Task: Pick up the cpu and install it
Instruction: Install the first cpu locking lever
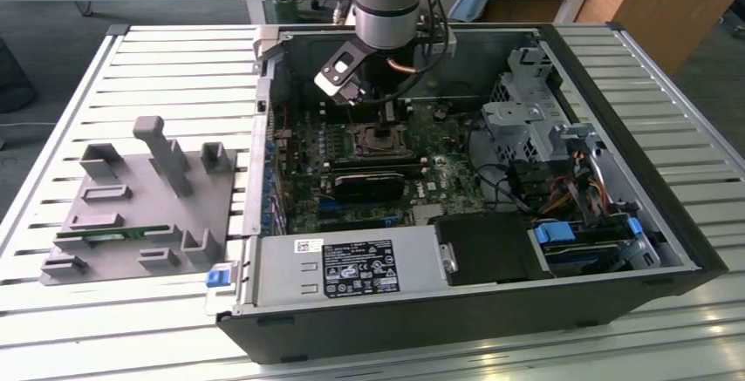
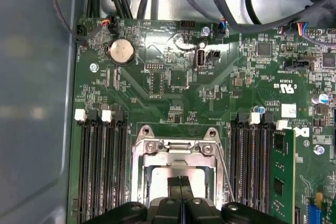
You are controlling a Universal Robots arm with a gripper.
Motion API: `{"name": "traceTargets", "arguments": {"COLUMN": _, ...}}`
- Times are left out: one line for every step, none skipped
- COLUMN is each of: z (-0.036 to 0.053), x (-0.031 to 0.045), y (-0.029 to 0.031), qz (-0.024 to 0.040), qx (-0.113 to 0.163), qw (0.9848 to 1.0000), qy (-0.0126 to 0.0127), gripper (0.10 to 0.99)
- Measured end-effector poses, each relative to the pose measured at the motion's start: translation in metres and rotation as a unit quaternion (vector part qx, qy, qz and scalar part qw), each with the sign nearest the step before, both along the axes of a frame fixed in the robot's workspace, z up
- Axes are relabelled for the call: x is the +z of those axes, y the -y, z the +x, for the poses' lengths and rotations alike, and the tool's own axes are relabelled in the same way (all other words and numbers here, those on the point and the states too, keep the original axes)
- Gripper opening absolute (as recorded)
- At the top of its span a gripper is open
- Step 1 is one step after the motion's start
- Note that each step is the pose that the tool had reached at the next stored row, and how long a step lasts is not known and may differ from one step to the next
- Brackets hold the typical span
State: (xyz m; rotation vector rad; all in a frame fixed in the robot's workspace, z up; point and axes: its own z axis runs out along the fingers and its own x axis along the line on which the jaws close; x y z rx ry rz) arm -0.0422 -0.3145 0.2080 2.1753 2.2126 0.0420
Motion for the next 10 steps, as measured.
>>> {"name": "traceTargets", "arguments": {"z": 0.0, "x": 0.0002, "y": 0.0, "qz": 0.0, "qx": 0.0, "qw": 1.0, "qy": 0.0, "gripper": 0.106}}
{"name": "traceTargets", "arguments": {"z": 0.0, "x": 0.0004, "y": 0.0, "qz": -0.0001, "qx": 0.0, "qw": 1.0, "qy": 0.0, "gripper": 0.106}}
{"name": "traceTargets", "arguments": {"z": 0.0, "x": 0.0005, "y": 0.0, "qz": 0.0001, "qx": 0.0, "qw": 1.0, "qy": 0.0001, "gripper": 0.106}}
{"name": "traceTargets", "arguments": {"z": 0.0, "x": 0.0005, "y": 0.0, "qz": 0.0001, "qx": 0.0, "qw": 1.0, "qy": 0.0001, "gripper": 0.106}}
{"name": "traceTargets", "arguments": {"z": 0.0, "x": 0.0006, "y": 0.0, "qz": 0.0001, "qx": 0.0, "qw": 1.0, "qy": 0.0001, "gripper": 0.106}}
{"name": "traceTargets", "arguments": {"z": 0.0, "x": 0.0007, "y": 0.0, "qz": 0.0001, "qx": 0.0, "qw": 1.0, "qy": 0.0001, "gripper": 0.106}}
{"name": "traceTargets", "arguments": {"z": 0.0, "x": 0.0008, "y": 0.0, "qz": 0.0, "qx": 0.0, "qw": 1.0, "qy": 0.0, "gripper": 0.106}}
{"name": "traceTargets", "arguments": {"z": 0.0, "x": 0.001, "y": 0.0, "qz": -0.0001, "qx": 0.0, "qw": 1.0, "qy": 0.0, "gripper": 0.106}}
{"name": "traceTargets", "arguments": {"z": 0.0, "x": 0.0011, "y": 0.0, "qz": 0.0, "qx": 0.0, "qw": 1.0, "qy": 0.0, "gripper": 0.106}}
{"name": "traceTargets", "arguments": {"z": 0.0001, "x": 0.0013, "y": 0.0, "qz": 0.0, "qx": 0.0, "qw": 1.0, "qy": 0.0, "gripper": 0.106}}
